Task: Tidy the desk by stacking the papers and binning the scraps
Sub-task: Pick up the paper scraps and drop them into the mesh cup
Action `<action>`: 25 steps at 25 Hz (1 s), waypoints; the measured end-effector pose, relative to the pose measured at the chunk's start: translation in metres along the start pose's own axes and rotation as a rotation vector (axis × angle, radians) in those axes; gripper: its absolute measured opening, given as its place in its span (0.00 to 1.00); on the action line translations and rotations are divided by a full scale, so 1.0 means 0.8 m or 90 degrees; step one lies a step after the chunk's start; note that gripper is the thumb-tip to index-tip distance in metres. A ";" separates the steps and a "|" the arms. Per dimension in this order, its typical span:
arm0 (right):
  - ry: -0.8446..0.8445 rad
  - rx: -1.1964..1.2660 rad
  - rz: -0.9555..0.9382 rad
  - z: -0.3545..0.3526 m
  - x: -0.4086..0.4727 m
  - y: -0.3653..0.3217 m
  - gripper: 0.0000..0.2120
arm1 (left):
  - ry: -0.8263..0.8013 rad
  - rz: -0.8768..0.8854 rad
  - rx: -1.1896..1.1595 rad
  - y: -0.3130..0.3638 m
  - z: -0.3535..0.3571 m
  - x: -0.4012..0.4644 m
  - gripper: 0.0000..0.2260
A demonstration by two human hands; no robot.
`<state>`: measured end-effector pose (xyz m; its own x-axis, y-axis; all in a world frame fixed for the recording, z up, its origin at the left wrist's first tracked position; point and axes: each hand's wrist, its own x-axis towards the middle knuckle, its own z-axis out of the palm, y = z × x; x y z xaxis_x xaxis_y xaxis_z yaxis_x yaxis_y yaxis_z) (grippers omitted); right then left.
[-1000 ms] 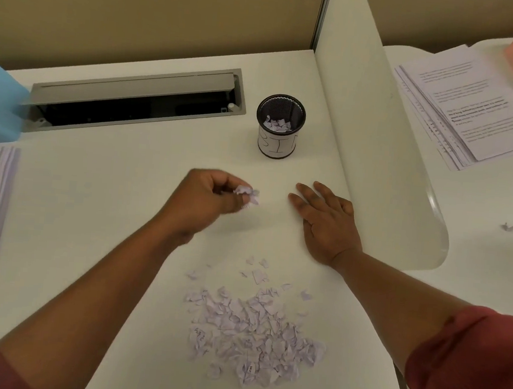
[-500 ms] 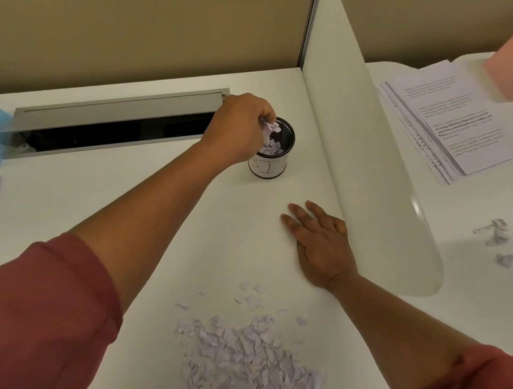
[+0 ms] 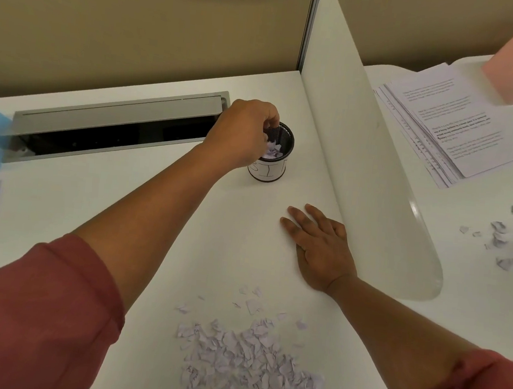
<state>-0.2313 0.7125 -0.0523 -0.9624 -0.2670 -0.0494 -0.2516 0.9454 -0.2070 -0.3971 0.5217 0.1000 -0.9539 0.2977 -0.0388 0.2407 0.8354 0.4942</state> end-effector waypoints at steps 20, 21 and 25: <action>-0.003 -0.017 0.002 -0.001 0.000 -0.002 0.28 | -0.328 -0.163 -0.041 -0.154 0.046 -0.325 0.33; -0.004 -0.021 0.002 -0.001 -0.001 -0.003 0.28 | -0.350 -0.184 -0.043 -0.150 0.046 -0.338 0.39; -0.005 -0.016 0.007 -0.002 -0.001 -0.005 0.28 | -0.293 -0.146 -0.035 -0.126 0.072 -0.368 0.41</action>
<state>-0.2294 0.7092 -0.0498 -0.9643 -0.2581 -0.0587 -0.2440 0.9527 -0.1811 -0.1301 0.3766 0.0115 -0.8005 0.2930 -0.5229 0.0136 0.8810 0.4728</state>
